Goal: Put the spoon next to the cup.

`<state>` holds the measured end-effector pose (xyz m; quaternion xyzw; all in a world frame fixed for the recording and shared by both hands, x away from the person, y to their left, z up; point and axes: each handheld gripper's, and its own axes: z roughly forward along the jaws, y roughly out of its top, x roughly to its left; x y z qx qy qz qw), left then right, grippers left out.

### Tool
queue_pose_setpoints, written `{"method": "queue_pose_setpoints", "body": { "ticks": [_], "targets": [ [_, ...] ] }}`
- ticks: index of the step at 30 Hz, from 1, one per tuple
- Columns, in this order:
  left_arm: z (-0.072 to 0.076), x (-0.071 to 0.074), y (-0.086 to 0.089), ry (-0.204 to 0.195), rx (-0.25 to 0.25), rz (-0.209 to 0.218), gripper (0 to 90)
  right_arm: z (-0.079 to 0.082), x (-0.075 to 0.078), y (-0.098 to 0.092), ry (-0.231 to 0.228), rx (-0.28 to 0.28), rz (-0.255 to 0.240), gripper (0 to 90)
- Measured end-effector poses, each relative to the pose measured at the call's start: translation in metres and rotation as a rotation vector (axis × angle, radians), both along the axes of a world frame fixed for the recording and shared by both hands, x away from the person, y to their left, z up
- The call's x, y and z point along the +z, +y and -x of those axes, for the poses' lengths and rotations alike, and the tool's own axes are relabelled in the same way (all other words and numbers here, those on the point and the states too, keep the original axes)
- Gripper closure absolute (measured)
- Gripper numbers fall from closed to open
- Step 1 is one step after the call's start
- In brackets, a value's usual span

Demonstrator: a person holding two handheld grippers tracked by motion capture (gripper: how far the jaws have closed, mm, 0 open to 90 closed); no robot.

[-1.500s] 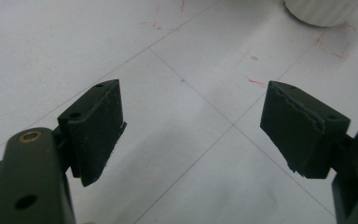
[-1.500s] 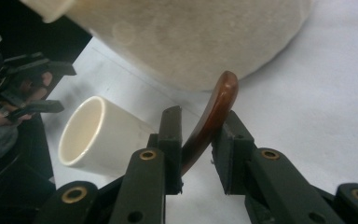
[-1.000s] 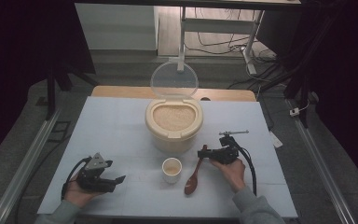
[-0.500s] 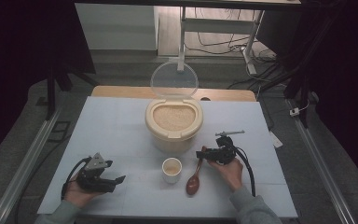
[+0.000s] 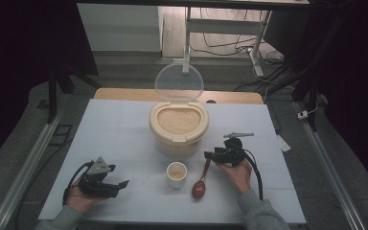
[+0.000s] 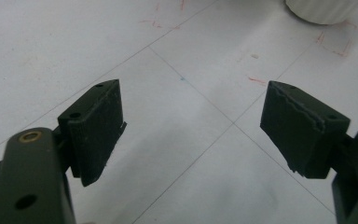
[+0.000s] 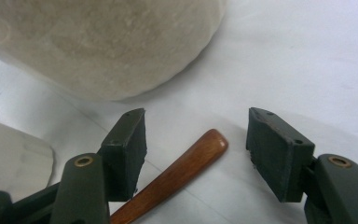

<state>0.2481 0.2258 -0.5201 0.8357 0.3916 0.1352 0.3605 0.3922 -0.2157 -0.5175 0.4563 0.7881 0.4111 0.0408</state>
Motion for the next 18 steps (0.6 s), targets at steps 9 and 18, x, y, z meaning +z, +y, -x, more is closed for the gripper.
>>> {"method": "queue_pose_setpoints", "body": {
  "ticks": [9, 18],
  "targets": [
    [0.0, 0.001, 0.0, -0.002, 0.003, 0.008, 20.9, 0.02, 0.016, -0.012, -0.093, 0.072, 0.005, 39.1],
    [0.0, 0.001, 0.0, -0.003, 0.006, 0.011, 20.7, 0.053, 0.024, -0.037, -0.185, 0.129, 0.02, 39.2]
  ]
}}
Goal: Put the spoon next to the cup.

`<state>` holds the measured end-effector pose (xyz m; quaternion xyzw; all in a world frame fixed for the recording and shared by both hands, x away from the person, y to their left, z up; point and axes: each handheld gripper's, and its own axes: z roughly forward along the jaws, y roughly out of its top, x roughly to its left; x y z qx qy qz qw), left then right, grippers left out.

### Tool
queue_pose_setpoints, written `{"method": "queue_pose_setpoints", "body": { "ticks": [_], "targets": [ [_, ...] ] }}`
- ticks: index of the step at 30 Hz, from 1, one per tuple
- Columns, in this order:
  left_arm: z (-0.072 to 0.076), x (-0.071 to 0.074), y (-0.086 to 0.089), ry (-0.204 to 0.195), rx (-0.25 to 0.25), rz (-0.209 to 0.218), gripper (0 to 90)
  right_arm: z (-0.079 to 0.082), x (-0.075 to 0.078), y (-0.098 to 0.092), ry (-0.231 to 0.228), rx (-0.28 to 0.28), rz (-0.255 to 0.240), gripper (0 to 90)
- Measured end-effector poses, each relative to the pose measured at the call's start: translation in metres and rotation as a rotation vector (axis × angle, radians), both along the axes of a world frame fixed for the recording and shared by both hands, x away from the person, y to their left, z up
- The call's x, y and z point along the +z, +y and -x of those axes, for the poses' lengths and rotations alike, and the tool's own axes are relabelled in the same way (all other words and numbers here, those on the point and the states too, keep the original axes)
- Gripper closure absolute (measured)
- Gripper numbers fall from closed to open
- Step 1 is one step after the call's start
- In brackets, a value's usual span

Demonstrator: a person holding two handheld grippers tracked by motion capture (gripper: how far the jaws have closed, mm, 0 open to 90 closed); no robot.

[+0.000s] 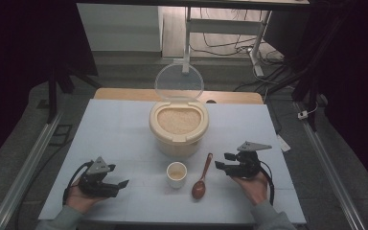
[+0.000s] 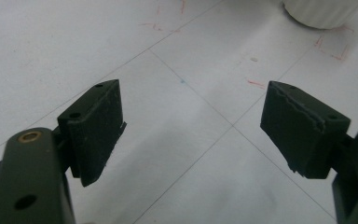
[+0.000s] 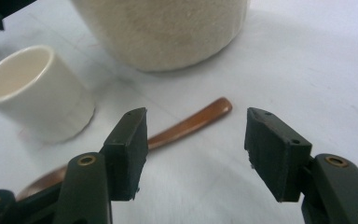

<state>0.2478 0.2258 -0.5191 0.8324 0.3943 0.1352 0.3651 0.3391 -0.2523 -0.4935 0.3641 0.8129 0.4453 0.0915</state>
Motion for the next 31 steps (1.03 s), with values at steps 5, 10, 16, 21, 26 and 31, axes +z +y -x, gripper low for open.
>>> {"method": "queue_pose_setpoints", "body": {
  "ticks": [5, 10, 16, 21, 26, 31],
  "targets": [
    [0.0, 0.0, 0.0, 0.002, 0.002, 0.001, 20.6, 0.016, -0.003, -0.015, -0.03, -0.001, 0.011, 39.2],
    [0.0, 0.0, 0.001, -0.001, 0.005, 0.004, 20.7, 0.027, -0.006, -0.029, -0.046, 0.0, 0.031, 39.3],
    [0.0, 0.0, 0.0, -0.003, 0.004, 0.003, 20.7, 0.033, -0.008, -0.038, -0.062, 0.017, 0.031, 39.4],
    [0.0, 0.001, 0.001, -0.009, 0.005, 0.007, 20.7, 0.036, -0.007, -0.038, -0.078, 0.034, 0.034, 39.5],
    [0.0, 0.001, 0.001, -0.009, 0.003, 0.005, 20.7, 0.037, -0.006, -0.036, -0.093, 0.049, 0.048, 39.5],
    [0.0, 0.001, 0.001, -0.008, 0.003, 0.003, 20.7, 0.037, -0.007, -0.036, -0.093, 0.058, 0.042, 39.6]
  ]
}}
